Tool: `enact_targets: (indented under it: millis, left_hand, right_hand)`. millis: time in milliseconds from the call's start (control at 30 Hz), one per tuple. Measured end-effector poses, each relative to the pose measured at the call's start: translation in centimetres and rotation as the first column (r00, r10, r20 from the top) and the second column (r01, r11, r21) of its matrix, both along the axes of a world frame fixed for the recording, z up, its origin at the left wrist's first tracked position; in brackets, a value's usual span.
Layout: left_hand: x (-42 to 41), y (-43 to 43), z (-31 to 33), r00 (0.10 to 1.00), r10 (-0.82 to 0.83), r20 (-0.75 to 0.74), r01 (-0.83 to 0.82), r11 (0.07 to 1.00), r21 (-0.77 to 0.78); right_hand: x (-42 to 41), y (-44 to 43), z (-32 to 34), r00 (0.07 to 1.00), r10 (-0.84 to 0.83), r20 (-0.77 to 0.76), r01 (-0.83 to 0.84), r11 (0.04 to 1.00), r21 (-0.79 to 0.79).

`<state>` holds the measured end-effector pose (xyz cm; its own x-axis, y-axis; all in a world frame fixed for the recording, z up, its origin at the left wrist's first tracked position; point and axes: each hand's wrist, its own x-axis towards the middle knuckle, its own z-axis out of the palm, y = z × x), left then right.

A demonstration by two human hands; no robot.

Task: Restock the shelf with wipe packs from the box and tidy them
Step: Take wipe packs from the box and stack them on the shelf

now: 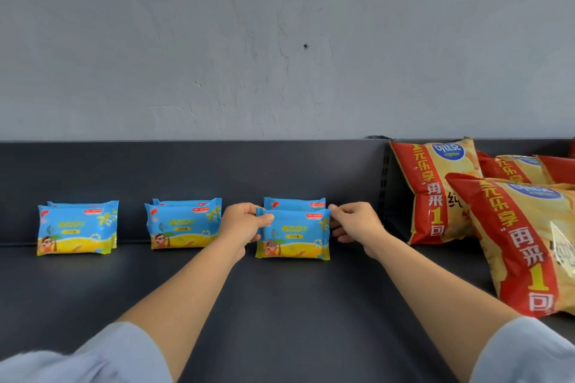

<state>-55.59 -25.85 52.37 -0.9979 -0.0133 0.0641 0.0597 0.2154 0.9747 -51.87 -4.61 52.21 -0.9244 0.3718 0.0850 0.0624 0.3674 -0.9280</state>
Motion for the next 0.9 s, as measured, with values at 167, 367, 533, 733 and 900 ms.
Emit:
enact_targets:
  millis: [167, 367, 533, 733, 900]
  left_hand:
    - [-1.1, 0.8, -0.6, 0.999, 0.038, -0.025, -0.037, 0.999, 0.023]
    - [-1.4, 1.0, -0.8, 0.998, 0.032, -0.055, -0.034, 0.999, -0.040]
    - [-1.7, 1.1, -0.7, 0.996, 0.061, -0.063, -0.063, 0.997, -0.044]
    - [-1.5, 0.8, -1.0, 0.999, -0.005, -0.050, -0.002, 0.992, -0.126]
    - [-1.3, 0.9, -0.6, 0.998, -0.016, -0.056, 0.004, 0.979, -0.206]
  right_hand:
    - [0.6, 0.0, 0.1, 0.997, 0.072, 0.002, -0.072, 0.996, -0.056]
    - [0.3, 0.5, -0.4, 0.976, 0.199, 0.089, -0.206, 0.976, 0.073]
    - [-0.7, 0.2, -0.5, 0.991, 0.123, 0.057, -0.132, 0.972, 0.193]
    - [-1.3, 0.2, -1.1, 0.999, 0.051, 0.012, -0.052, 0.962, 0.268]
    - [-1.3, 0.2, -1.0, 0.999, 0.045, 0.011, -0.046, 0.952, 0.304]
